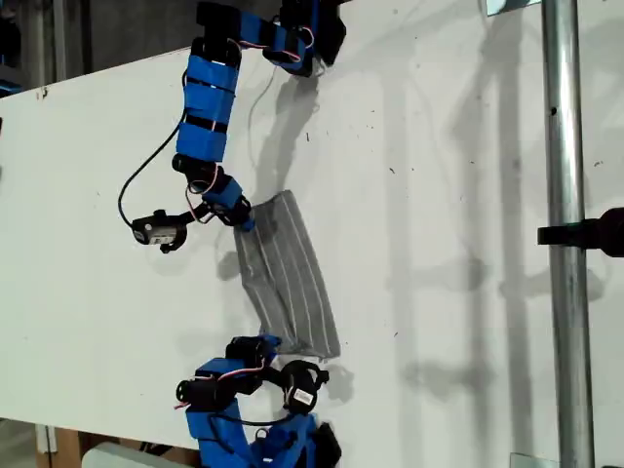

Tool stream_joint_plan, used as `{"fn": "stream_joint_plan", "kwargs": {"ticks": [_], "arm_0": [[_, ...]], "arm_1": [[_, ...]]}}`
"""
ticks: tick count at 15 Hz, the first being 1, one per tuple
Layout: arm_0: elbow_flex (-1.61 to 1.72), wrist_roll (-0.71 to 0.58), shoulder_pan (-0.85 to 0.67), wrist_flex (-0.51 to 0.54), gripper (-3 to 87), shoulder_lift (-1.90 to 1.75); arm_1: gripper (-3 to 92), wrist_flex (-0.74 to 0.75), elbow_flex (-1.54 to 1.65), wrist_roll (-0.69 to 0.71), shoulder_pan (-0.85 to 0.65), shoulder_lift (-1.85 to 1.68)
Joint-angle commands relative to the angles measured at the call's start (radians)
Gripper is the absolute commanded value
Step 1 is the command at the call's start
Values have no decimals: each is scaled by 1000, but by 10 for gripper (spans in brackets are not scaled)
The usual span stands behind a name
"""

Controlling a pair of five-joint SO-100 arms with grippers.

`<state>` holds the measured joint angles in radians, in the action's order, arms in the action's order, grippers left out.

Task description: Grasp corners of a towel and fold twice.

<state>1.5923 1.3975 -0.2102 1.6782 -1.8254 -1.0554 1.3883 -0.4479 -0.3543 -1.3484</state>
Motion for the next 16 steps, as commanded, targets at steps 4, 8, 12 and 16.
{"fn": "stream_joint_plan", "kwargs": {"ticks": [4, 8, 12, 16], "arm_0": [[184, 12, 48, -147, -23, -146], [373, 132, 236, -454, -23, -137], [626, 222, 249, -657, 51, -126], [683, 242, 229, -592, 330, -207]], "arm_1": [[-2, -80, -34, 5, 2, -25], [-2, -147, 106, -48, 77, -6], [-2, -71, 74, -63, 71, 150], [238, -107, 37, -78, 43, 161]]}}
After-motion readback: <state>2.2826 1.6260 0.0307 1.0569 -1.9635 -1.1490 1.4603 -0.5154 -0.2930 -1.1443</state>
